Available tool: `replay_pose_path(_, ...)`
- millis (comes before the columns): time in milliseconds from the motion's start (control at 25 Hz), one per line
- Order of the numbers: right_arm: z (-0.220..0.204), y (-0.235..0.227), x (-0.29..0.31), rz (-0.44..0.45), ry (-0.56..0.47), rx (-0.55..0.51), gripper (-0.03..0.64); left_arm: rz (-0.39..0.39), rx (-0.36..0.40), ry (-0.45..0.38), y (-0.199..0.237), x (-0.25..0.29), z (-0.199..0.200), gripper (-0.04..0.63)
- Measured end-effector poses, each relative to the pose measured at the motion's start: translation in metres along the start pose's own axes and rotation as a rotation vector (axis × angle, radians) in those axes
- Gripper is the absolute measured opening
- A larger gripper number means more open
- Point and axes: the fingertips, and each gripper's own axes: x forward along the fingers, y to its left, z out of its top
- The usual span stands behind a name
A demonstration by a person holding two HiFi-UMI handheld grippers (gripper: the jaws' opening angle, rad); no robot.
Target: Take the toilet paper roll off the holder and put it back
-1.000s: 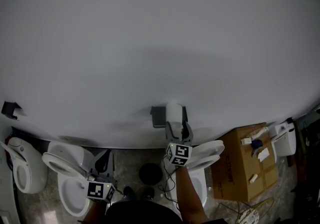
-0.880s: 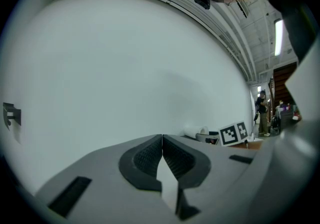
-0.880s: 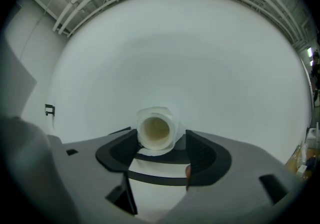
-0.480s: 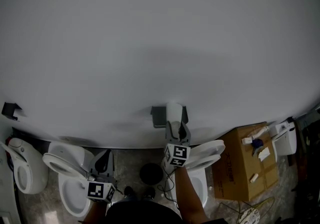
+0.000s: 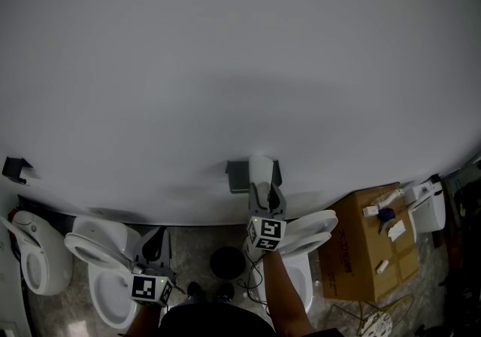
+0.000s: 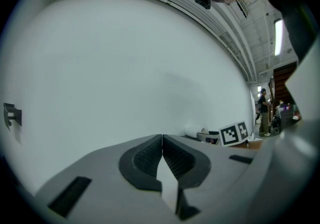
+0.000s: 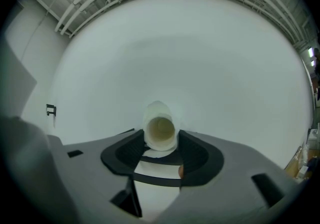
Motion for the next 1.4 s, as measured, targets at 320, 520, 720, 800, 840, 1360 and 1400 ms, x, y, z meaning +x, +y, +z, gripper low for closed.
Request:
replay_pose_path(320,0.016,0.003,-0.006,0.001,-0.032,-0.005,0.212,-0.021,-0.007,0.007,-0.001,-0.001,-0.002,0.003)
replay_pose_path(520,0.040,0.004,-0.015,0.002,-0.078,-0.010,0.212,-0.019,0.002,0.000,0.000,-0.002,-0.001,0.003)
replay_pose_path(720,0.073,0.004,-0.025,0.005,-0.142,-0.009,0.212,-0.034,-0.002,-0.001,-0.003,-0.003,0.000,0.003)
replay_pose_path(800,0.088,0.004,-0.028,0.006,-0.171,-0.013,0.212,-0.042,-0.002,-0.003,-0.005,-0.003,0.001,0.003)
replay_pose_path(840,0.095,0.005,-0.030,0.007,-0.186,-0.016,0.212,-0.045,-0.003,-0.005,-0.005,-0.004,0.001,0.003)
replay_pose_path(1360,0.168,0.006,-0.059,0.007,-0.339,-0.037,0.212,-0.037,0.001,-0.026,-0.005,-0.001,0.009,0.003)
replay_pose_path(1400,0.174,0.007,-0.062,0.008,-0.349,-0.042,0.212,-0.037,0.003,-0.030,-0.005,-0.001,0.010,0.003)
